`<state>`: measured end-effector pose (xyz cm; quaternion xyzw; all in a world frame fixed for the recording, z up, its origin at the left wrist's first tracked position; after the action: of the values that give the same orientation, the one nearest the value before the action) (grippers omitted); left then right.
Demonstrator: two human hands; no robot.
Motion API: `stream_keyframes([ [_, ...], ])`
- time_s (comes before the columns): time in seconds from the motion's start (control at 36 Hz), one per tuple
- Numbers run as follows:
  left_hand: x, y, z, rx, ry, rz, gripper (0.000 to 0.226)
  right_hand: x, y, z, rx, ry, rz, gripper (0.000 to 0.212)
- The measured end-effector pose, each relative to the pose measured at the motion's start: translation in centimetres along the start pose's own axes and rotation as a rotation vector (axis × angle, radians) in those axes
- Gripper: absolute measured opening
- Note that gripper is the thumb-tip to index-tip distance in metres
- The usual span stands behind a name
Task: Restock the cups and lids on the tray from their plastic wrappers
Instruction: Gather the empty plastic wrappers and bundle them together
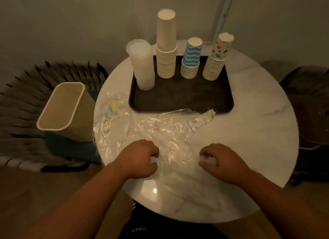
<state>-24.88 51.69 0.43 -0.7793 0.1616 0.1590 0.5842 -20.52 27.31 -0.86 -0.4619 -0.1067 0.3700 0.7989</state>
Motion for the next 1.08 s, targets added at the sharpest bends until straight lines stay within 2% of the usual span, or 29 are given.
stream_keyframes([
  [0.08, -0.4, 2.4, 0.7, 0.13, 0.151, -0.022, 0.069, -1.2, 3.3, 0.3, -0.132, 0.001, 0.149, 0.084],
  [0.14, -0.5, 4.1, 1.3, 0.2, 0.198, -0.039, 0.077, -1.8, 5.2, 0.2, -0.227, -0.005, 0.236, 0.099],
  [0.19, -0.4, 5.2, 1.6, 0.217, 0.222, -0.074, 0.069, -2.3, 6.4, 0.2, -0.269, -0.032, 0.209, 0.086],
  [0.31, -0.4, 5.6, 1.3, 0.166, 0.246, -0.2, 0.039, -2.9, 6.4, -0.5, -0.308, -0.094, 0.017, 0.033],
  [0.39, -0.5, 5.9, 0.7, 0.166, 0.237, -0.231, 0.039, -3.0, 5.2, -1.8, -0.349, -0.072, 0.009, 0.019],
  [0.47, -0.9, 6.4, 0.3, 0.205, 0.226, -0.212, 0.053, -3.4, 3.9, -3.2, -0.377, 0.031, 0.1, 0.031],
  [0.56, -1.9, 6.8, -0.2, 0.19, 0.188, -0.235, 0.076, -4.1, 2.4, -2.8, -0.291, 0.037, -0.038, 0.056],
  [0.64, -2.9, 7.6, -1.0, 0.194, 0.142, -0.241, 0.089, -4.5, 3.1, 0.0, -0.287, -0.151, -0.166, 0.059],
  [0.72, -2.9, 9.0, -1.8, 0.247, 0.09, -0.174, 0.098, -4.5, 6.5, 3.3, -0.366, -0.31, -0.088, 0.059],
  [0.81, -2.4, 10.4, -2.0, 0.311, 0.034, -0.089, 0.09, -4.2, 9.9, 4.2, -0.429, -0.27, 0.015, 0.068],
  [0.92, -2.4, 11.5, -1.0, 0.328, 0.033, -0.085, 0.078, -4.6, 12.3, 2.5, -0.425, -0.141, 0.075, 0.072],
  [1.08, -2.7, 11.9, 1.8, 0.323, 0.117, -0.142, 0.074, -7.6, 11.6, -1.2, -0.457, 0.095, 0.049, 0.08],
])
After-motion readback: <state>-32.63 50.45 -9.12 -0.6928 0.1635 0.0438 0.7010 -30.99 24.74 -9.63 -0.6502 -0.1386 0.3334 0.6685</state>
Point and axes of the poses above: each hand's wrist, its own x-axis towards the middle knuckle, its own y-axis out of the palm, z = x × y, the point moved 6 cm from there along x, towards the middle knuckle, and after that the axes turned 14 degrees about -y, right-handed, at the moved point
